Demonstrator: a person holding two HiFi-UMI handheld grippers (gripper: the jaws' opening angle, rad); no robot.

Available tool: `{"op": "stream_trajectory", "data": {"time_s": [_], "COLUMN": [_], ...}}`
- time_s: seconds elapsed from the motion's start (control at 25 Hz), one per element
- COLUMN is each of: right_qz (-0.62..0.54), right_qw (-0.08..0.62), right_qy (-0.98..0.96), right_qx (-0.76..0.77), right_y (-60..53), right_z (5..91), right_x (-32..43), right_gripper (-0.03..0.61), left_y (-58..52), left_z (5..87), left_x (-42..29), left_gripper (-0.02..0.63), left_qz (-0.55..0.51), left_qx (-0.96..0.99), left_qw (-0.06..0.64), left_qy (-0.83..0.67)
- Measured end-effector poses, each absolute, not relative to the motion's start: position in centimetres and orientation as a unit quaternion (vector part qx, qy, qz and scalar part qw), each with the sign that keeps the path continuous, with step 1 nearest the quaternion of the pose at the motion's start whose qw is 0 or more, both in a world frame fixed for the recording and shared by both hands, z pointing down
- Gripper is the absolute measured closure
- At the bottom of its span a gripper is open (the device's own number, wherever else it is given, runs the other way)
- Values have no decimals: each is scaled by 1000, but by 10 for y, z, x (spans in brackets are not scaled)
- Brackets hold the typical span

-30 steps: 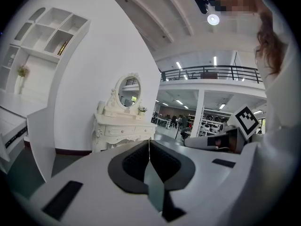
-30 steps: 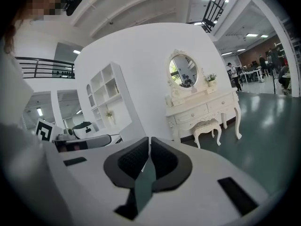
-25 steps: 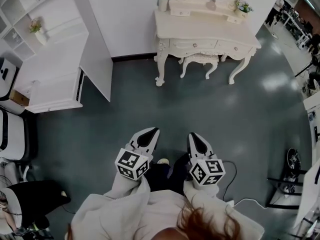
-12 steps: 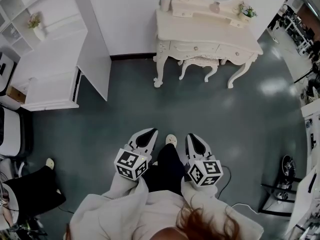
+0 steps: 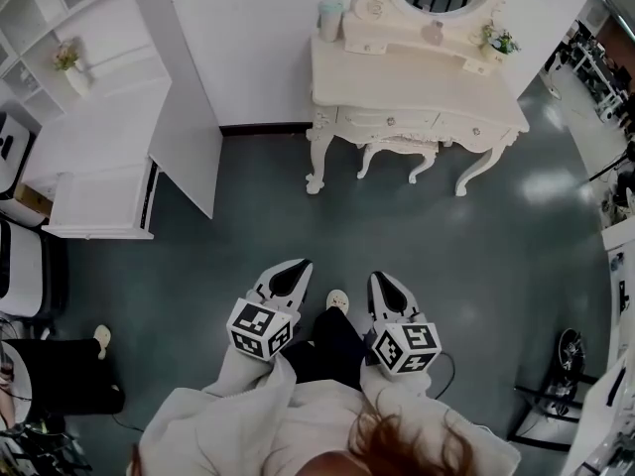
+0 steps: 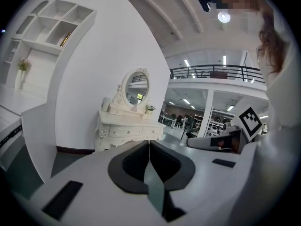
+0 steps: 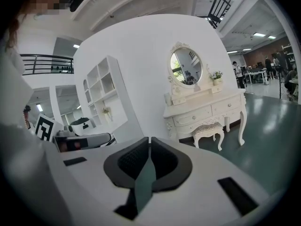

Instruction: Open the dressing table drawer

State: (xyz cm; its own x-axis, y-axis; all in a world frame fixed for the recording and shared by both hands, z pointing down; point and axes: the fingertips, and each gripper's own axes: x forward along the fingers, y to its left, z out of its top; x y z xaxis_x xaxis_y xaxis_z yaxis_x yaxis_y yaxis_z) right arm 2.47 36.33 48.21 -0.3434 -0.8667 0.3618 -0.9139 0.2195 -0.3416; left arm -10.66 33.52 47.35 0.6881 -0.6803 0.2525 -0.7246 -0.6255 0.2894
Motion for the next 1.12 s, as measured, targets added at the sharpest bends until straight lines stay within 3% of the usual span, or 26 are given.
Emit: {"op": "stream_trajectory", "data": {"time_s": [1.12], "right_qz": [260], "right_qw": [40], "right_qy": [-783], "right_qx": [563], "right_y": [237], "right_z": [496], "right_x": [104], "right_gripper": [537], "left_y": [213], "left_z": [482], "left_x": [-33], "left_gripper": [594], "left_qz": [55], "left_qx": [895], "left_qw": [185], "left_qy": [-402]}}
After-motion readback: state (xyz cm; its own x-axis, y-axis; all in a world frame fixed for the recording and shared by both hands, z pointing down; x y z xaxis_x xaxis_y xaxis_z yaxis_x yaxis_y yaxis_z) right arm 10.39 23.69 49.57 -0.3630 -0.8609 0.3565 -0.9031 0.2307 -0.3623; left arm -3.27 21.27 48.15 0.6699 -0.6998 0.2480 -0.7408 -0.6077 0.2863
